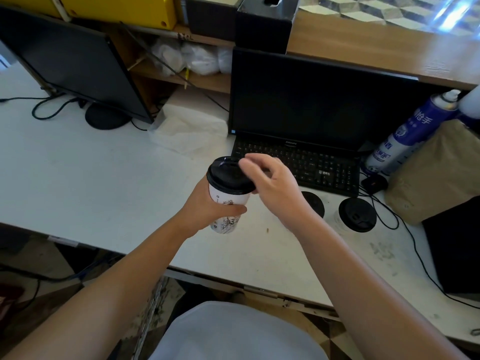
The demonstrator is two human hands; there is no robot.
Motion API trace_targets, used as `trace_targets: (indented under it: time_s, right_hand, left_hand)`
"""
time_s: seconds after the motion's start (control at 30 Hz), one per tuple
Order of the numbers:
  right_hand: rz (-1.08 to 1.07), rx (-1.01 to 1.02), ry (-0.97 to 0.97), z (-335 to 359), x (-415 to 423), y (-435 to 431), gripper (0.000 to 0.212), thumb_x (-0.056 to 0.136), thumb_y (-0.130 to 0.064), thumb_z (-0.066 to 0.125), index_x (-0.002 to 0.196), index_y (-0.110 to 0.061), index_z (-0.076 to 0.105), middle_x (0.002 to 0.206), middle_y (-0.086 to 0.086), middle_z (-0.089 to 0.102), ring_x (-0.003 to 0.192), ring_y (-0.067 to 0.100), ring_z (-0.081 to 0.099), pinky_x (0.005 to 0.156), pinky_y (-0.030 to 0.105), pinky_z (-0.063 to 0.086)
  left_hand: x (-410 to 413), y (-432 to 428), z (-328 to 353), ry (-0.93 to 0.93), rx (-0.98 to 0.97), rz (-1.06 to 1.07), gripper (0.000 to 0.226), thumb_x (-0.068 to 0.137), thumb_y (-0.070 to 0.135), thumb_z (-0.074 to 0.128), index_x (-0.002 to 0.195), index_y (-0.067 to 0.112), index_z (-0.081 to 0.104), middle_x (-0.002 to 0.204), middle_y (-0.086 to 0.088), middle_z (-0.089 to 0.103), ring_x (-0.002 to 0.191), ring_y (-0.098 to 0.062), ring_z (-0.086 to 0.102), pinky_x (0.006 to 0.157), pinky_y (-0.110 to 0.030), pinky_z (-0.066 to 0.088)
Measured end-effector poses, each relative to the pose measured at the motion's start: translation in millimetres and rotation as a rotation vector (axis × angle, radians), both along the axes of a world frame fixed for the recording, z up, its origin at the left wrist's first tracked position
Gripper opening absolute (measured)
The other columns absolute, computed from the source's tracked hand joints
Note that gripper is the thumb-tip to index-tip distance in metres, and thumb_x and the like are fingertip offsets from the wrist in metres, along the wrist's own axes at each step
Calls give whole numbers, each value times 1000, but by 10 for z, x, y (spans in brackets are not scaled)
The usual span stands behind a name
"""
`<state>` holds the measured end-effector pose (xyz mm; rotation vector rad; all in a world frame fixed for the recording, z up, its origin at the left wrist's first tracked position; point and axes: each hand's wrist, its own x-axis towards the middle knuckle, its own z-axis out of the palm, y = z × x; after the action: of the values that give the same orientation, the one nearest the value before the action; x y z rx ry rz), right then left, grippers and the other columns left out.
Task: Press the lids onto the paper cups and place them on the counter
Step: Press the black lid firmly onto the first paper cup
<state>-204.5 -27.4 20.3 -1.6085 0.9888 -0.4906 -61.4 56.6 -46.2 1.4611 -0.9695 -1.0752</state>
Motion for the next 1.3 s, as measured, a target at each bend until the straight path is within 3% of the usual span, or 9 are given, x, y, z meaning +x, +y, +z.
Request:
trace_targets:
  time_s: [0.17,0.27,0.33,0.4,0.53,0.7,0.87,1.0,1.3]
  right_hand:
    - [-138,479,-199,-138,-46,57,28,107,-36,46,104,-25,72,113,2,72,99,20,65,77,34,56]
    - [-140,576,-203,-267,-59,91,26,107,-37,48,122,-30,69,126,0,67,112,25,65,76,38,64]
    - [-165,619,-226,-368,-76,105,29,108,-32,48,132,-31,63,134,-4,62,116,26,61,73,39,65]
    - [-183,617,-240,-483,-98,96,31,108,-28,47,136,-30,62,137,-5,60,117,25,61,76,41,64]
    - [-221,627,-228,-710,-109,86,32,108,-25,48,137,-27,62,130,-4,65,115,28,65,88,46,62]
    - [-253,623,-199,-995,-117,103,30,107,-21,52,135,-25,64,132,2,66,123,36,61,93,46,60]
    - [-268,619,-181,-1126,-126,77,31,108,-25,50,136,-25,62,136,2,63,122,33,61,92,42,60]
    - [-286,606,-178,-1239,-98,77,33,109,-27,45,139,-25,60,133,1,64,118,30,64,85,36,60]
    - [-351,596,-181,-1481,-35,87,30,106,-28,53,129,-17,69,127,1,70,119,24,66,90,37,61]
  left_hand:
    - [109,-6,-167,209,78,-153,76,74,5,80,142,16,49,133,-15,64,125,-35,60,103,-59,48]
    - [140,-5,-300,175,100,-144,87,73,12,84,147,23,41,140,-9,59,130,-30,55,106,-56,47]
    - [100,3,-354,86,123,-121,85,75,16,85,145,34,41,140,3,56,132,-16,52,106,-40,48]
    - [28,25,-409,-73,158,-57,74,78,22,85,136,43,44,136,13,53,128,-3,49,104,-31,46]
    - [-24,61,-600,-326,306,76,73,76,38,85,137,38,46,136,3,41,124,-18,46,105,-37,45]
    - [13,120,-686,14,294,-10,68,79,2,71,134,38,52,133,7,59,124,-18,56,88,-26,51]
    - [52,124,-732,385,310,131,52,83,36,52,134,28,58,141,3,58,127,-27,53,93,-43,47]
    - [-36,70,-793,293,399,226,44,104,56,23,131,40,54,142,1,54,126,-25,54,95,-41,49]
    - [-162,-19,-912,208,416,336,43,107,49,24,135,32,54,135,-2,58,116,-21,58,94,-43,53]
